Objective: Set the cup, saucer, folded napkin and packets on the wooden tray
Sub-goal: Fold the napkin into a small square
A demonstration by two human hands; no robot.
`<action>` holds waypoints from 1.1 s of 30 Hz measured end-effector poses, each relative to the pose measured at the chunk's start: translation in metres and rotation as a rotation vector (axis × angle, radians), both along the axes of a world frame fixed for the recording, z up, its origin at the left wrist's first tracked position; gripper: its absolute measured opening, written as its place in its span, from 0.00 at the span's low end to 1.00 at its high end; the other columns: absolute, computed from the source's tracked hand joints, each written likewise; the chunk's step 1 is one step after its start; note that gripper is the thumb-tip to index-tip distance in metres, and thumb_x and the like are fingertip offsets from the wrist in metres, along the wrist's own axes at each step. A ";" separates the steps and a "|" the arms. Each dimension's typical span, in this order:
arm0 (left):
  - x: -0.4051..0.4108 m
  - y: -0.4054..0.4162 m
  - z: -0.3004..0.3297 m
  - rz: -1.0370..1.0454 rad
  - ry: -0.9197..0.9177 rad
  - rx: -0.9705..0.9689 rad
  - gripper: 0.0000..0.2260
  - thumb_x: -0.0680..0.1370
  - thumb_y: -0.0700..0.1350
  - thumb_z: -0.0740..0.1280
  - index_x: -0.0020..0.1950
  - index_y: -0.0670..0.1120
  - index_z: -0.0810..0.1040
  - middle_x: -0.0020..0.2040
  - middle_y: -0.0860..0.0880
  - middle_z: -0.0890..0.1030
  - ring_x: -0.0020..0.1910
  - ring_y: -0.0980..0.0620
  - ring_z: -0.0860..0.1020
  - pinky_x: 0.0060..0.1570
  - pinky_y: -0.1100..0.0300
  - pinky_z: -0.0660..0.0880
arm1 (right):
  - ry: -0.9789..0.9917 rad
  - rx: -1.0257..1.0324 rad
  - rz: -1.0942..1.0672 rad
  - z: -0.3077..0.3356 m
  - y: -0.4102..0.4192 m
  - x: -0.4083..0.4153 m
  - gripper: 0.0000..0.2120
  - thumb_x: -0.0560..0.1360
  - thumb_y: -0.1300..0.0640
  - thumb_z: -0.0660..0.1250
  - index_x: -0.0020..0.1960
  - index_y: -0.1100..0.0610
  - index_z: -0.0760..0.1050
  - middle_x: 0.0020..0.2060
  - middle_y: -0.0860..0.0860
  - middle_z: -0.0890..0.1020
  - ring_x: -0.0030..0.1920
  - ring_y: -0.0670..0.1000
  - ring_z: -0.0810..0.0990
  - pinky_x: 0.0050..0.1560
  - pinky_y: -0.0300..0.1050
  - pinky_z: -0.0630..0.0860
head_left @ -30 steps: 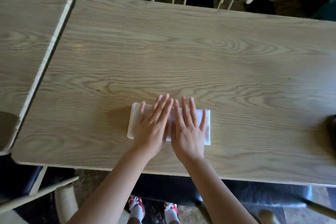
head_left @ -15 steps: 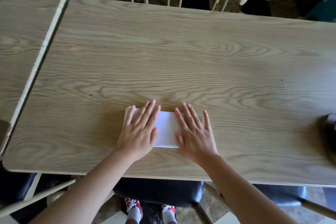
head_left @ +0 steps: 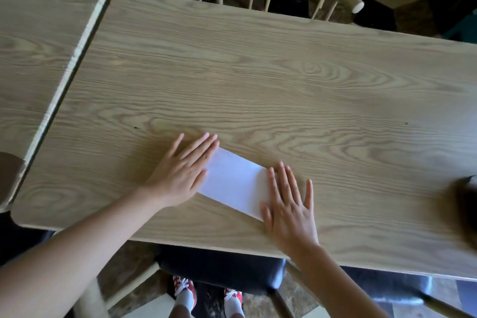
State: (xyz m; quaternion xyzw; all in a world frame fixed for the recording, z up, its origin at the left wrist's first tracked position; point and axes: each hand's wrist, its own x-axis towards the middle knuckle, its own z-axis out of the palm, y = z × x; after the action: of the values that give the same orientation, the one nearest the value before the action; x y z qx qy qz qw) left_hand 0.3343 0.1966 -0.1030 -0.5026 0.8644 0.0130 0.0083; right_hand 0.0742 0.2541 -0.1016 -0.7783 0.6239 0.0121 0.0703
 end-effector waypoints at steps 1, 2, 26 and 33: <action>0.002 -0.010 0.000 -0.058 -0.024 0.002 0.24 0.80 0.50 0.44 0.75 0.44 0.54 0.76 0.48 0.58 0.75 0.53 0.53 0.70 0.43 0.51 | 0.001 -0.001 -0.017 0.000 0.008 0.001 0.31 0.74 0.47 0.52 0.73 0.59 0.56 0.73 0.58 0.61 0.73 0.53 0.56 0.68 0.63 0.52; 0.003 -0.021 0.001 -0.124 -0.052 -0.001 0.24 0.80 0.50 0.44 0.75 0.45 0.54 0.76 0.49 0.57 0.75 0.53 0.53 0.71 0.42 0.51 | 0.000 -0.003 -0.030 -0.001 0.016 0.003 0.31 0.74 0.46 0.51 0.73 0.60 0.57 0.73 0.59 0.61 0.73 0.54 0.56 0.68 0.64 0.52; -0.044 0.057 0.006 -0.323 0.138 0.295 0.33 0.77 0.65 0.45 0.76 0.49 0.49 0.77 0.47 0.49 0.76 0.50 0.46 0.72 0.46 0.45 | -0.147 -0.387 0.288 -0.012 0.082 -0.010 0.23 0.65 0.59 0.72 0.59 0.50 0.74 0.54 0.50 0.71 0.53 0.52 0.70 0.51 0.53 0.65; -0.011 0.087 0.013 -0.193 0.405 0.343 0.35 0.68 0.49 0.64 0.73 0.41 0.60 0.75 0.45 0.59 0.75 0.51 0.54 0.72 0.54 0.55 | -0.457 -0.258 0.334 0.006 0.063 -0.004 0.05 0.71 0.59 0.67 0.45 0.52 0.75 0.54 0.46 0.81 0.61 0.48 0.74 0.61 0.54 0.65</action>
State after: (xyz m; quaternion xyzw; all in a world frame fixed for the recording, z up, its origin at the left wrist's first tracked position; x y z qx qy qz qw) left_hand 0.3235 0.2839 -0.0899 -0.3963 0.8774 0.2585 -0.0786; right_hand 0.0697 0.3166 -0.0955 -0.8550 0.4520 -0.2311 0.1061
